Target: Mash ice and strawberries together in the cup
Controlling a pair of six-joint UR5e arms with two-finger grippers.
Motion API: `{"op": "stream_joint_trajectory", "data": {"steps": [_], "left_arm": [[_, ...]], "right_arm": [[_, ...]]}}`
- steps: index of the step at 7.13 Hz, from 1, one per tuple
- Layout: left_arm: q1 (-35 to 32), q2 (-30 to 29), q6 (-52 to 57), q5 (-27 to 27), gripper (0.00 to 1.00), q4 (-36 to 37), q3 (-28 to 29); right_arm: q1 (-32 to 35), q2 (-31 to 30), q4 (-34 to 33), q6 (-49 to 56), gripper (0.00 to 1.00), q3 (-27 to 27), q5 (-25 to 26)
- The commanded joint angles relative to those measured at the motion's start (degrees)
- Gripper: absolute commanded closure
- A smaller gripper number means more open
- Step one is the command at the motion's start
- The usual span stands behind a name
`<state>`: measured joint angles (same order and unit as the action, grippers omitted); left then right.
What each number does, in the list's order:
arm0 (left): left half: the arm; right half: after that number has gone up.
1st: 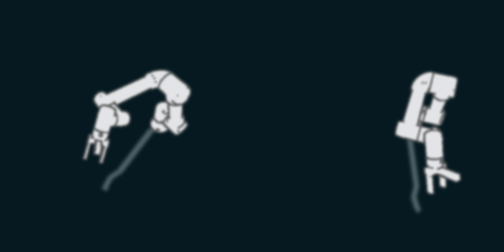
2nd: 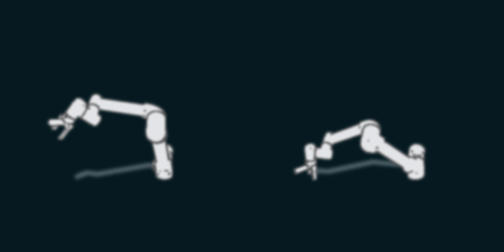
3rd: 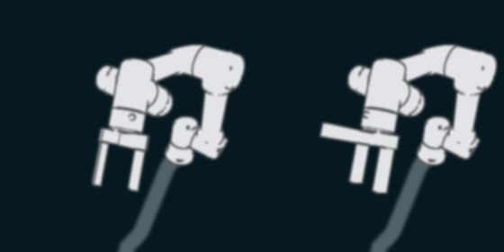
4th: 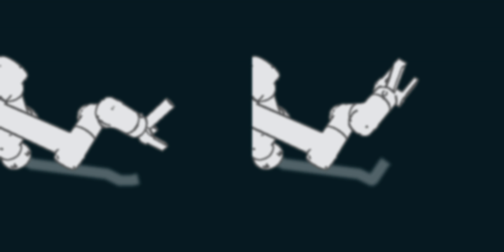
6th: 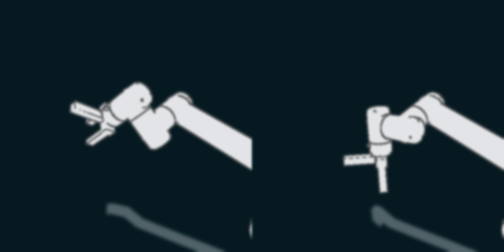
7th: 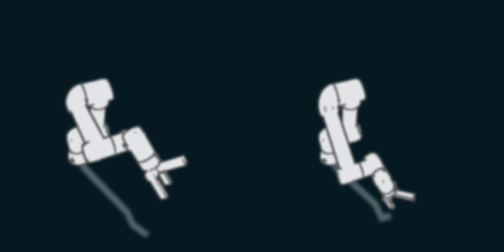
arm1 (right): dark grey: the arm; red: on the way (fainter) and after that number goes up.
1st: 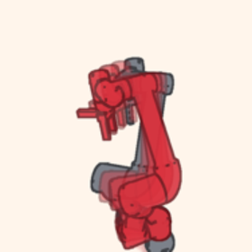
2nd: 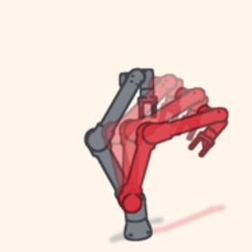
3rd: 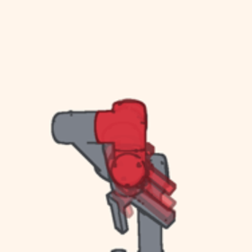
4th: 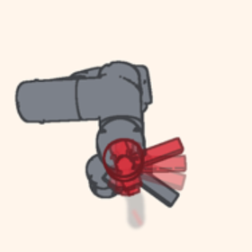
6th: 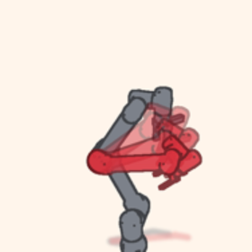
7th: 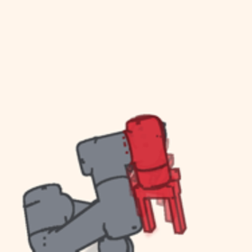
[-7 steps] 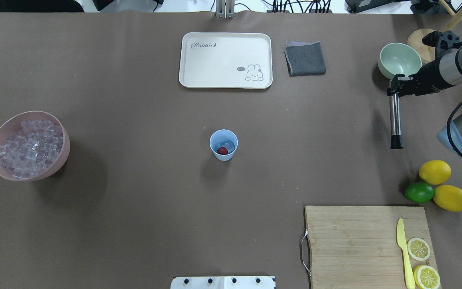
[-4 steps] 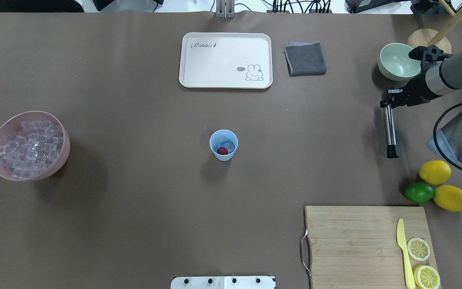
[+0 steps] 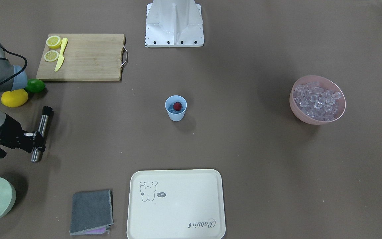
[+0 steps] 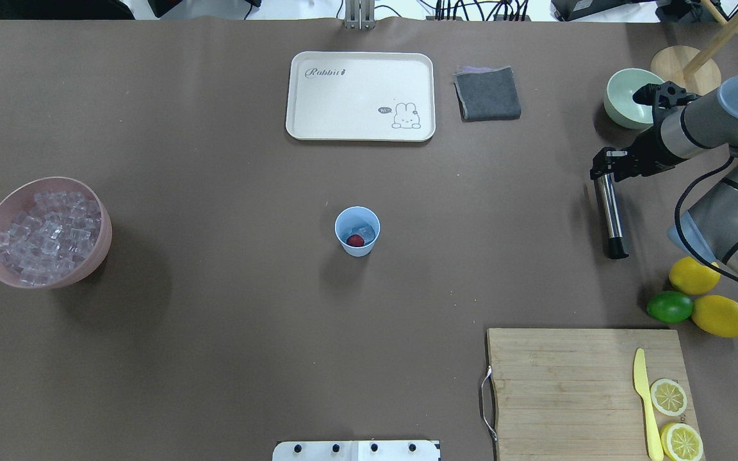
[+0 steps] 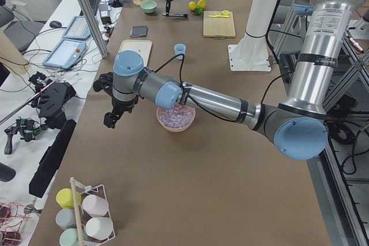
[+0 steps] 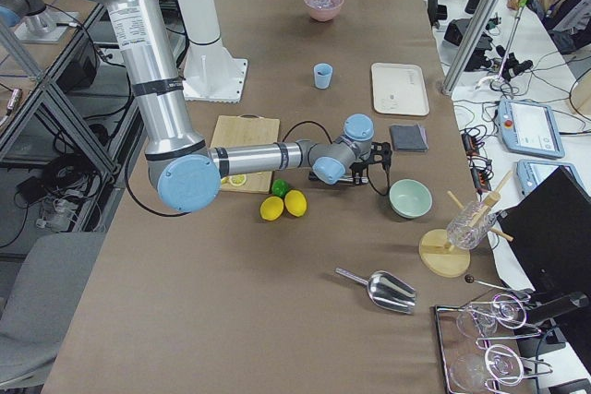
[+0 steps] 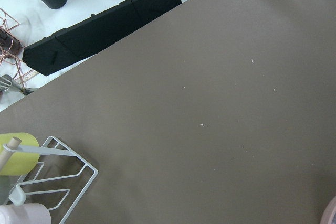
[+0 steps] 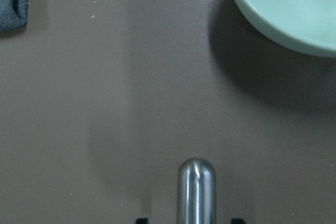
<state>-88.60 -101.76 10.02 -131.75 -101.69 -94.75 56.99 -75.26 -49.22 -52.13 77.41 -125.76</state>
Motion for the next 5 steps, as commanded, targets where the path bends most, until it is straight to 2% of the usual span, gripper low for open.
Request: {"op": "stream_joint_trajectory", "data": {"steps": [1, 3, 5], "left_arm": [[0.0, 0.1, 0.0, 0.0, 0.03, 0.2, 0.0], [0.0, -0.4, -0.1, -0.1, 0.03, 0.6, 0.2], [0.1, -1.7, -0.2, -0.4, 0.03, 3.8, 0.0]], "right_arm": [[1.9, 0.0, 0.0, 0.2, 0.01, 0.7, -2.3], [8.7, -0.6, -0.4, 0.4, 0.01, 1.7, -6.6], [16.7, -1.2, -2.9, 6.8, 0.0, 2.0, -13.7]]}}
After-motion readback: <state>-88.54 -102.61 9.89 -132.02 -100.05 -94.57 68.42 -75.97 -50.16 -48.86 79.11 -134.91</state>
